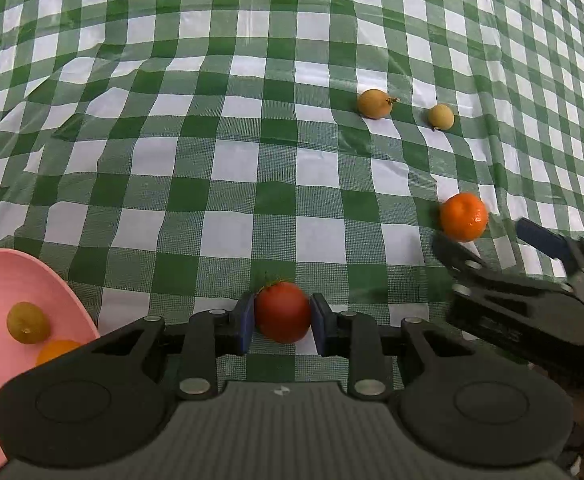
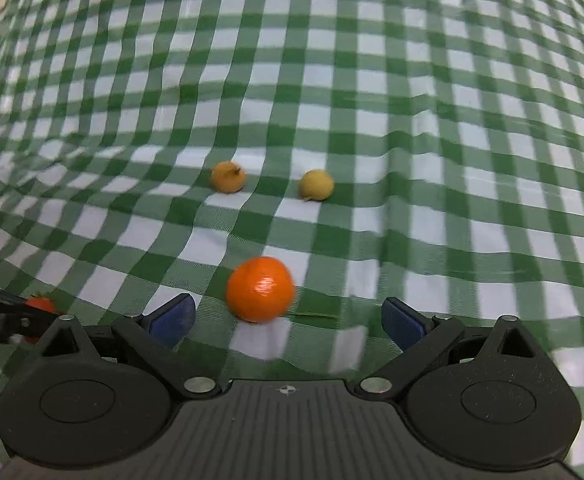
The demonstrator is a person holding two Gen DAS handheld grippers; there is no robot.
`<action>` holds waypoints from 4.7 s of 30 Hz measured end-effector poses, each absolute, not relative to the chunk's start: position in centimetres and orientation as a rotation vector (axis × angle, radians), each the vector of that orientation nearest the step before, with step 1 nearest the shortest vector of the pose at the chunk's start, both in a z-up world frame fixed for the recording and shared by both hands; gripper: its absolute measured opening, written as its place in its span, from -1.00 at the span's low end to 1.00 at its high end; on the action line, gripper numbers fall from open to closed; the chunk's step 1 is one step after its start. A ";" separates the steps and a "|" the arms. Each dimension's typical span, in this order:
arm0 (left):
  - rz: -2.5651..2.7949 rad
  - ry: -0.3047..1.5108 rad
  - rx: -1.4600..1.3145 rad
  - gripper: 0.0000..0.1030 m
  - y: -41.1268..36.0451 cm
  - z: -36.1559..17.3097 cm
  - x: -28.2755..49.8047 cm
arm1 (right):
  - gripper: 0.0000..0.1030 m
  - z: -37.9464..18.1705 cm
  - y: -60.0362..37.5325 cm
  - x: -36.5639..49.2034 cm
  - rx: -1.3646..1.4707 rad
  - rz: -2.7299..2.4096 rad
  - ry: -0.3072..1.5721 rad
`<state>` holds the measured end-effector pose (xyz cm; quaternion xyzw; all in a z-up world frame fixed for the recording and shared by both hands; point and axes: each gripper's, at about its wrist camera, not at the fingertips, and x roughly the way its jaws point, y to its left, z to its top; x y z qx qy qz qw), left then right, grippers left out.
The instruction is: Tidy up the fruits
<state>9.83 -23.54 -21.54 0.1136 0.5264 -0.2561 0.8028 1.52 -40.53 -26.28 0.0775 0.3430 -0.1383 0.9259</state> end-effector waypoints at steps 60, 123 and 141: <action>-0.385 0.860 0.048 -0.37 9.6 -1.4 -10.0 | -0.24 -5.1 -12.0 -20.9 0.173 -0.001 0.549; -0.318 0.940 0.256 0.99 3.8 -10.2 5.6 | 0.82 -11.9 -12.3 -2.7 0.039 0.010 0.730; -0.202 0.847 0.201 1.00 9.4 -4.7 -8.4 | 0.93 -5.9 -10.0 -16.7 0.107 -0.014 0.610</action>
